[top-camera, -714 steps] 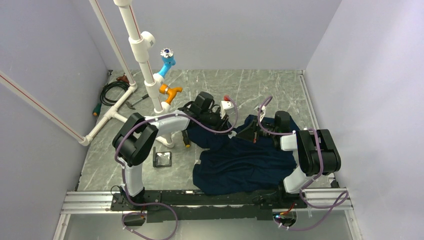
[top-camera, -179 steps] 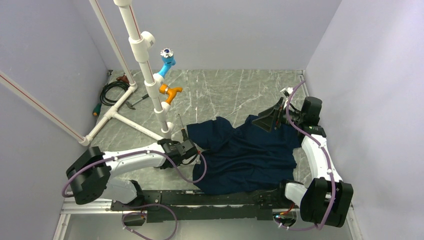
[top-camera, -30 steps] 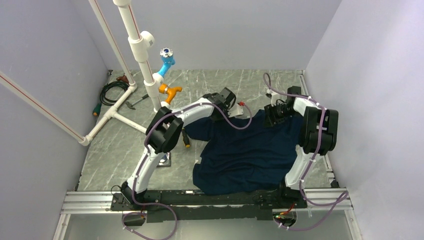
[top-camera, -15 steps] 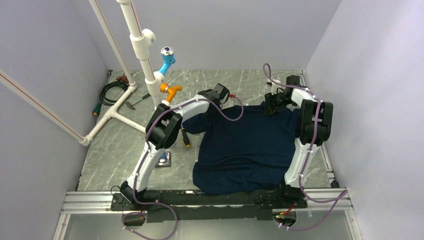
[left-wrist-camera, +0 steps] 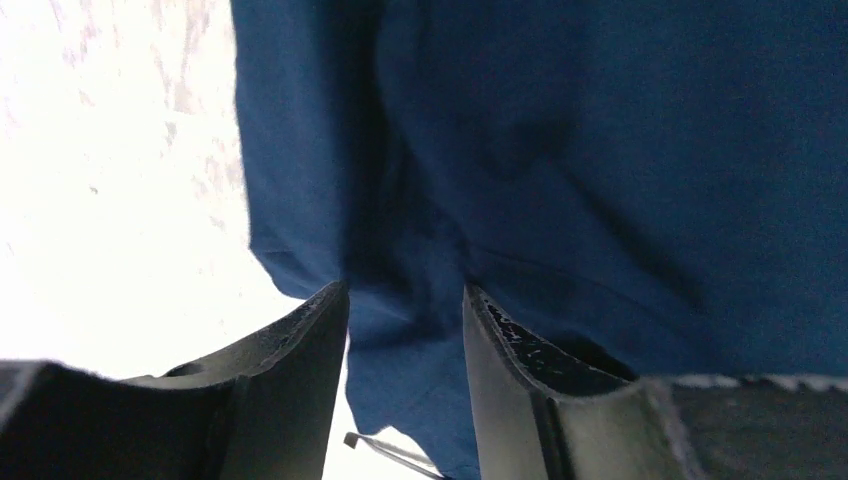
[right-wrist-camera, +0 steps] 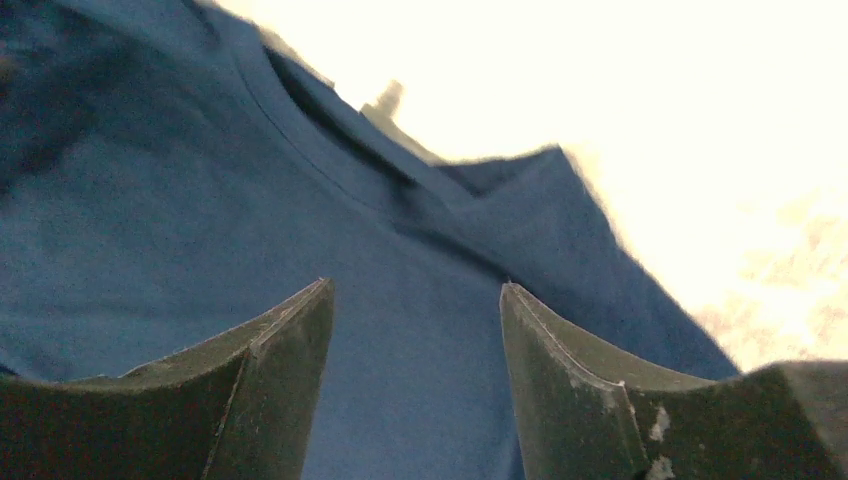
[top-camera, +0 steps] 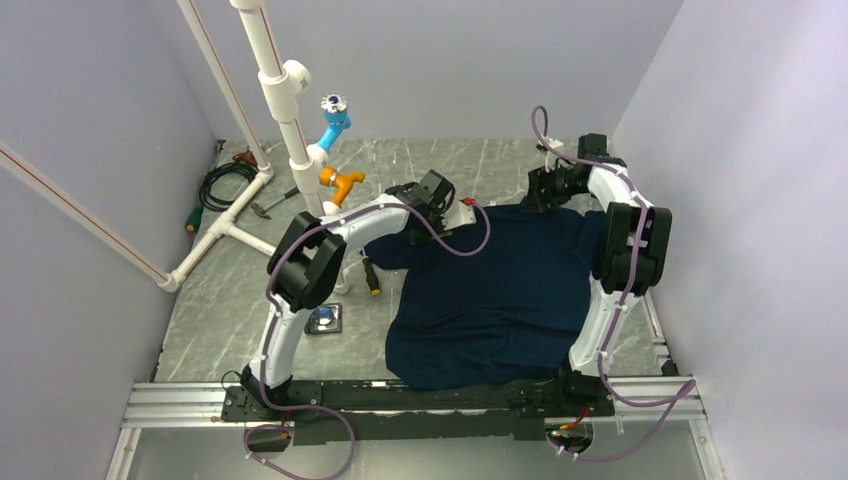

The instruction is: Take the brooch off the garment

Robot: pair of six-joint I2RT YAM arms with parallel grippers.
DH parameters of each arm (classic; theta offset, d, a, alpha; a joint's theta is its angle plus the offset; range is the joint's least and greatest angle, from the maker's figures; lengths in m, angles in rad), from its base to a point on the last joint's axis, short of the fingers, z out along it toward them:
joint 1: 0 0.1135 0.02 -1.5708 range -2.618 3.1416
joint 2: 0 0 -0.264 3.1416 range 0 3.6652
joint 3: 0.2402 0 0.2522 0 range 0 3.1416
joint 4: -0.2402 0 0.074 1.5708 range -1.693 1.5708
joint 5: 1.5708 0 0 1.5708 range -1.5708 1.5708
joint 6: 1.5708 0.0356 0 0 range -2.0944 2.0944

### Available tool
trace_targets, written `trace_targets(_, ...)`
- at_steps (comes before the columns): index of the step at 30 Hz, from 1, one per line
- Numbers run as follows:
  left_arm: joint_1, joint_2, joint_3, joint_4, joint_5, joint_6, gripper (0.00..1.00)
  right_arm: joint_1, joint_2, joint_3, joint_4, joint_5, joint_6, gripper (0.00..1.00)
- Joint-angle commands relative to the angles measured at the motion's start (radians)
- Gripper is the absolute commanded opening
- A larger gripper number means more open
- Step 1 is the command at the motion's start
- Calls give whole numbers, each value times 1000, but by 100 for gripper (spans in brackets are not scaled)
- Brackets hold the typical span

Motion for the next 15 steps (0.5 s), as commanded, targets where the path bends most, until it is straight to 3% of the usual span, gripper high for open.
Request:
trace_targets(1, -27, -119, -30, 17, 200, -20, 49, 48, -42, 83, 44, -149, 105, 64)
trace_targets(15, -85, -77, -115, -11, 268, 34, 19, 220, 172, 227, 127, -70, 200, 54)
